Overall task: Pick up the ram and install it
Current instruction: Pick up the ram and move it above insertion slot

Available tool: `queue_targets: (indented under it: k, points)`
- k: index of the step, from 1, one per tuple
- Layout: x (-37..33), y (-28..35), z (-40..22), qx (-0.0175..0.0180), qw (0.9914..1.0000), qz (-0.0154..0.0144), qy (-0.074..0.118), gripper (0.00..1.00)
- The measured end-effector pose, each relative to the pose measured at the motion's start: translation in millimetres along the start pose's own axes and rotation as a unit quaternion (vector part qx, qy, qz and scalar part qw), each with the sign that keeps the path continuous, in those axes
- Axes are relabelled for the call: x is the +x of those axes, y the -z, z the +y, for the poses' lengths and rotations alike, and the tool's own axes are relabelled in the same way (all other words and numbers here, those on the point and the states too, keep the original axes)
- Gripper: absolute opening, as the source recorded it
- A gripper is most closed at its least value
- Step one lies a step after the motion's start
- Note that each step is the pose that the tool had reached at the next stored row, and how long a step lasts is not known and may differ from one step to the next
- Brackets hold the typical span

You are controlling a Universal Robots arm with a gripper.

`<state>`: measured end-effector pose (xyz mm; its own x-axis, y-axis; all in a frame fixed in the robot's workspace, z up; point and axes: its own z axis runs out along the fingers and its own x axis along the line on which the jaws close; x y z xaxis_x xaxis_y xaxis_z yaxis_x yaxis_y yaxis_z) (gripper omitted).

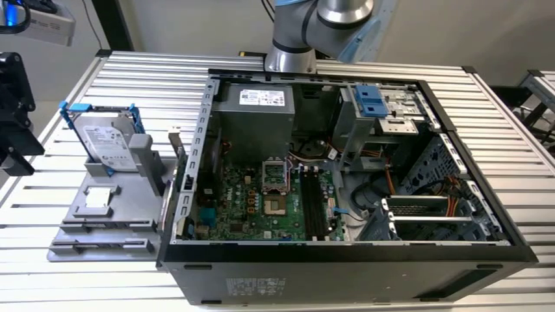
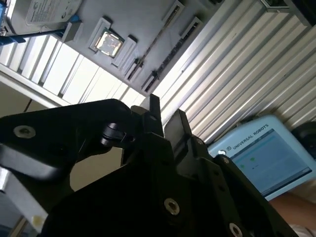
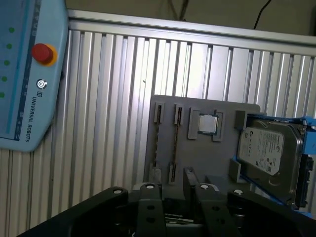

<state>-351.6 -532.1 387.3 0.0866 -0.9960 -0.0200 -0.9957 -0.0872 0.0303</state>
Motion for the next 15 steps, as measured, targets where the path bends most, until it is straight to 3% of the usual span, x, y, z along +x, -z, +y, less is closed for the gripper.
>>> queue_targets:
  k: [9,15]
  points:
    - [0.0,-0.4,-0.1,0.0001,1.00000,0.0000,0.001,1.00]
    - [0.1,-6.0,-0.2,0.0023,0.99988,-0.0003,-0.016,1.00]
